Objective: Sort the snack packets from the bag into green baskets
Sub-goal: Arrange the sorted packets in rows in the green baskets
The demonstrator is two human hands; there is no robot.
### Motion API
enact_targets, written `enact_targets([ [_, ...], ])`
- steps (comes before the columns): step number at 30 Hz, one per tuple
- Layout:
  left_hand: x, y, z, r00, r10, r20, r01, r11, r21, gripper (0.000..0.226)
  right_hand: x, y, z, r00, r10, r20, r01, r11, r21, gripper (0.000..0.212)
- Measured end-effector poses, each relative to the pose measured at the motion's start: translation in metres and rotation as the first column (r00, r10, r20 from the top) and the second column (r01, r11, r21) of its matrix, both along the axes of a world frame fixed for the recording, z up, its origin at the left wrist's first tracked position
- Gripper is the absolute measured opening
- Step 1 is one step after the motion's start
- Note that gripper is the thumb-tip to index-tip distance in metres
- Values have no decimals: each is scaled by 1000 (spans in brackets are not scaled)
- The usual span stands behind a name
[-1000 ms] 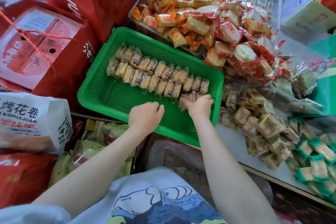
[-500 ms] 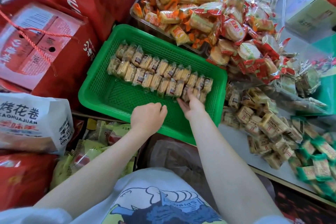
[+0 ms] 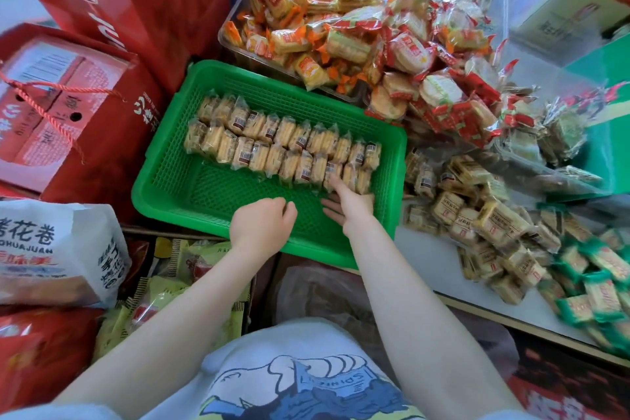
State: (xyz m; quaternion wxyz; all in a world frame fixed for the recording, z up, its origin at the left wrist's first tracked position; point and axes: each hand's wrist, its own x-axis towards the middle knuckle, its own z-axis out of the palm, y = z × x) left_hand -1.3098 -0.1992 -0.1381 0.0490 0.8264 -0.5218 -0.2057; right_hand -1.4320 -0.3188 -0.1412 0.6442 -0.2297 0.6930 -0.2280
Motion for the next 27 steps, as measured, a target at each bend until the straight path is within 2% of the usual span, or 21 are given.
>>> enact_targets([
  [3, -2, 1, 4, 999, 33, -3, -33, 999, -7, 46, -23, 14, 24, 996, 63, 63, -62, 998, -26, 111],
  [5, -11, -2, 7, 997, 61, -45, -63, 997, -43, 45, -48, 19, 42, 987, 121, 102, -114, 991, -71, 90],
  [7, -35, -10, 14, 993, 41, -108, -52, 994, -99, 44, -83, 20, 53, 981, 159, 114, -143, 980, -136, 59],
  [9, -72, -21, 24, 982, -35, -185, 11, 991, -130, 43, -127, 19, 60, 988, 105, 115, -83, 980, -181, 30],
  [11, -113, -32, 32, 951, -101, -294, 61, 988, -144, 40, -176, 16, 54, 996, -58, 69, 70, 981, -182, 10],
  [13, -143, -42, 39, 898, -126, -422, 71, 987, -144, 33, -217, 11, 38, 973, -229, -19, 223, 962, -158, 10],
  [14, -159, -49, 41, 844, -128, -521, 76, 990, -120, 29, -238, 9, 30, 954, -288, -80, 273, 948, -164, 13],
  [16, -183, -60, 45, 693, -52, -719, 67, 998, -8, 27, -266, 2, 17, 923, -336, -187, 297, 932, -206, 21],
  [18, -198, -68, 46, 594, 28, -804, 87, 991, 98, 28, -282, -9, 12, 900, -369, -234, 313, 918, -245, 31],
  [23, -207, -82, 44, 589, 96, -803, 85, 980, 179, 28, -284, -50, -6, 923, -377, -80, 355, 912, -203, 24],
  [27, -210, -93, 47, 584, 111, -804, 57, 983, 176, 28, -286, -60, -6, 938, -334, -92, 315, 933, -173, 22],
])
